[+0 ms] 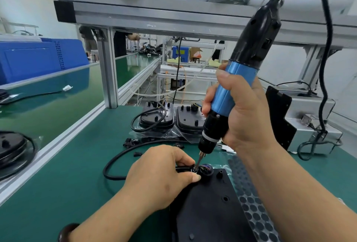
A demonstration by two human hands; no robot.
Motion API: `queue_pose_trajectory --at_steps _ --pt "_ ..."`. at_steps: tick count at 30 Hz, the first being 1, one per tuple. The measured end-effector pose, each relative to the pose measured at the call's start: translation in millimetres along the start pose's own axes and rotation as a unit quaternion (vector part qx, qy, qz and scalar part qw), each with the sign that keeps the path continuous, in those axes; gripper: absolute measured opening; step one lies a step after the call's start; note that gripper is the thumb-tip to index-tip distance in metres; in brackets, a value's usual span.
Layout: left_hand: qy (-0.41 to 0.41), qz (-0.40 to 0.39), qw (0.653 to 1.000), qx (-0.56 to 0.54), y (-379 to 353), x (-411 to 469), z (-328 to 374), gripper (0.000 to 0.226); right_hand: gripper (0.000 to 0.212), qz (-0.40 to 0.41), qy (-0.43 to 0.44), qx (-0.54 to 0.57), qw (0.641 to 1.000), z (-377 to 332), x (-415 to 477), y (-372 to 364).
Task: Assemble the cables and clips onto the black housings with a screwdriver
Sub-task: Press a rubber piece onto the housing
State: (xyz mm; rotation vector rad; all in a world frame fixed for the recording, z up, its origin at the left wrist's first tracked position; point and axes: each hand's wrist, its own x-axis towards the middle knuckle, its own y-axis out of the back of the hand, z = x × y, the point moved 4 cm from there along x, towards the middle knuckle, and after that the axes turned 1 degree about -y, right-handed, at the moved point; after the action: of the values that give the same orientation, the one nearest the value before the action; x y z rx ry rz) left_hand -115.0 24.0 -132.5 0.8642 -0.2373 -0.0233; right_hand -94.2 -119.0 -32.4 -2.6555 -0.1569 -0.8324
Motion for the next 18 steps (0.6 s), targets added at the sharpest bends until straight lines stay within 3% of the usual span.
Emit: queue_pose_trajectory --at_steps 18 --pt "-0.003 0.004 1.0 0.003 2.0 -1.3 3.2 0.02 0.015 -0.002 0.003 -0.004 1.0 1.2 0.0 -2.8"
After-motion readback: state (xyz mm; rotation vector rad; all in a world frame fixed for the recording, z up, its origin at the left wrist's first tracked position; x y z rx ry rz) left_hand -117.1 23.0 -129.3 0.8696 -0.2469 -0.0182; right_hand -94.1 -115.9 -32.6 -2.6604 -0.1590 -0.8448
